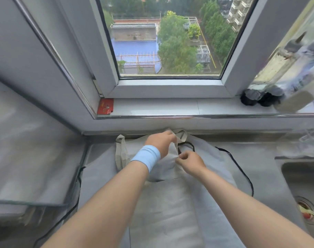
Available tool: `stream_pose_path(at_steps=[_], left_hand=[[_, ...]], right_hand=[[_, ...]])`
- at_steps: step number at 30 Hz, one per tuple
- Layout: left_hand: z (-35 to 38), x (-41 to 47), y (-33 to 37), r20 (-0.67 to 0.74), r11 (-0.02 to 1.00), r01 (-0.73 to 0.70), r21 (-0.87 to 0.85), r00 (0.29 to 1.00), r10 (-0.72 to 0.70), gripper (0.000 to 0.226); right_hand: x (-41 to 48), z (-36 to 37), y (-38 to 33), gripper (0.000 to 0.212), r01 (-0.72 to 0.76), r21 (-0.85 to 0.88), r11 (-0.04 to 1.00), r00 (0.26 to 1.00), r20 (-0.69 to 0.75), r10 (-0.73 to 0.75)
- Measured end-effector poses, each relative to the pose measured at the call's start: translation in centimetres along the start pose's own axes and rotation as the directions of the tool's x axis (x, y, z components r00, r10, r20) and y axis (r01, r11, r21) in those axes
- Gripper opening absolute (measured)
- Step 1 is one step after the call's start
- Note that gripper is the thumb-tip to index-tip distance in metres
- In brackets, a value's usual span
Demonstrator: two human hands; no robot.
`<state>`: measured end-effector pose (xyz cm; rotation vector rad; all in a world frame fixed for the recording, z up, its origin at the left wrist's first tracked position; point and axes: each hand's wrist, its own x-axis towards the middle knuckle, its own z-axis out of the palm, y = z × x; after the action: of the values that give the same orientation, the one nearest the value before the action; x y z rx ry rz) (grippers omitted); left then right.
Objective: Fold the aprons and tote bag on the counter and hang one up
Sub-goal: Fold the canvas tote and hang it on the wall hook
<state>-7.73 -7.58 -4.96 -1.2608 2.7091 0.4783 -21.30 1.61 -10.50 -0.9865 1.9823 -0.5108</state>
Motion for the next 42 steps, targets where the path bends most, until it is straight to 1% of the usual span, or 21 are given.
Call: stream_pose_path(at_steps=[3, 5, 6, 8, 10, 13, 16, 17, 19, 21, 22, 24, 26, 27, 29, 31, 32, 34, 36, 39, 42], left_hand=[[0.1, 1.2, 1.8, 0.164, 0.981, -0.161, 0.106, 0.976, 0.142, 0.05], [0.6, 1.6, 2.8, 0.249, 0.965, -0.218, 0.143, 0.952, 0.178, 0.052], [0.7, 1.7, 3.2, 0.31, 0.955, -0.244, 0.168, 0.933, 0.184, 0.052], [1.0, 1.6, 3.8, 0.425, 0.928, -0.289, 0.235, 0.889, 0.17, 0.047], [1.0, 1.5, 4.2, 0.438, 0.916, -0.288, 0.278, 0.887, 0.146, 0.041], [0.0, 1.5, 3.8, 0.349, 0.929, -0.225, 0.295, 0.93, 0.114, 0.035], [-1.5, 1.3, 3.0, 0.24, 0.941, -0.171, 0.291, 0.966, 0.101, 0.041], [-1.9, 1.1, 2.8, 0.196, 0.948, -0.143, 0.285, 0.977, 0.089, 0.046], [-2.3, 0.5, 2.5, 0.098, 0.97, -0.082, 0.229, 0.993, 0.061, 0.048], [-1.8, -0.3, 2.1, -0.034, 0.993, -0.048, 0.105, 0.998, 0.052, 0.052], [-1.4, -0.9, 2.0, -0.103, 0.998, -0.049, 0.032, 0.993, 0.052, 0.057], [-0.3, -2.5, 1.9, -0.194, 0.997, -0.038, -0.065, 0.981, 0.025, 0.054], [1.4, -4.7, 2.0, -0.198, 0.998, 0.004, -0.069, 0.98, -0.018, 0.039], [2.4, -6.0, 2.0, -0.158, 0.998, 0.031, -0.063, 0.987, -0.04, 0.032], [4.8, -8.6, 1.8, 0.006, 0.995, 0.089, -0.048, 0.996, -0.089, 0.025], [7.1, -11.2, 1.5, 0.198, 0.992, 0.123, -0.01, 0.973, -0.119, 0.031], [8.1, -12.4, 1.5, 0.249, 0.993, 0.119, 0.016, 0.961, -0.12, 0.037], [9.5, -14.5, 1.7, 0.244, 0.993, 0.109, 0.046, 0.963, -0.117, 0.051], [10.3, -16.3, 2.4, 0.149, 0.991, 0.127, 0.039, 0.98, -0.132, 0.056], [11.1, -18.8, 4.2, 0.031, 0.992, 0.115, -0.048, 0.993, -0.114, 0.038], [11.8, -20.9, 6.3, 0.071, 0.992, 0.108, -0.068, 0.992, -0.103, 0.019]], right_hand=[[-0.1, 0.0, 0.9, 0.021, -0.061, 0.165, 0.984, 0.989, 0.144, 0.037], [-0.3, -0.1, 1.5, 0.009, -0.059, 0.124, 0.991, 0.969, 0.245, 0.027], [-0.5, -0.2, 1.9, 0.011, -0.048, 0.117, 0.992, 0.961, 0.277, 0.014], [-0.9, -0.4, 2.2, 0.021, -0.052, 0.153, 0.987, 0.96, 0.279, 0.007], [-1.2, -0.7, 2.3, 0.029, -0.035, 0.218, 0.975, 0.97, 0.24, -0.019], [-1.6, -1.7, 2.3, 0.022, -0.033, 0.311, 0.95, 0.977, 0.209, -0.035], [-2.3, -1.9, 2.9, 0.026, -0.071, 0.254, 0.965, 0.954, 0.299, -0.009], [-2.3, -1.8, 3.2, 0.024, -0.068, 0.234, 0.97, 0.965, 0.261, 0.004], [-2.6, -1.6, 3.1, 0.015, -0.047, 0.226, 0.973, 0.996, 0.083, 0.029], [-3.0, -1.7, 2.6, 0.006, 0.002, 0.192, 0.981, 0.996, -0.084, 0.014], [-3.3, -1.6, 2.4, 0.016, 0.024, 0.129, 0.991, 0.992, -0.124, -0.008], [-3.9, -1.2, 2.9, 0.045, 0.086, -0.129, 0.988, 0.971, -0.21, -0.112], [-4.9, -0.7, 3.7, 0.046, 0.201, -0.369, 0.908, 0.907, -0.279, -0.314], [-5.6, -0.4, 4.0, 0.039, 0.274, -0.436, 0.857, 0.877, -0.251, -0.409], [-6.6, 0.6, 5.2, 0.026, 0.416, -0.48, 0.772, 0.865, -0.053, -0.499], [-7.7, 1.6, 6.5, 0.02, 0.505, -0.513, 0.694, 0.854, 0.184, -0.486], [-8.2, 2.2, 7.2, 0.02, 0.536, -0.537, 0.651, 0.838, 0.246, -0.487], [-9.0, 2.9, 8.3, 0.022, 0.56, -0.58, 0.592, 0.814, 0.253, -0.522], [-9.8, 3.4, 9.0, 0.032, 0.559, -0.612, 0.56, 0.804, 0.236, -0.546], [-11.4, 3.3, 10.3, 0.058, 0.596, -0.599, 0.535, 0.78, 0.274, -0.562], [-13.8, 2.7, 11.4, 0.055, 0.682, -0.562, 0.468, 0.707, 0.341, -0.62]])
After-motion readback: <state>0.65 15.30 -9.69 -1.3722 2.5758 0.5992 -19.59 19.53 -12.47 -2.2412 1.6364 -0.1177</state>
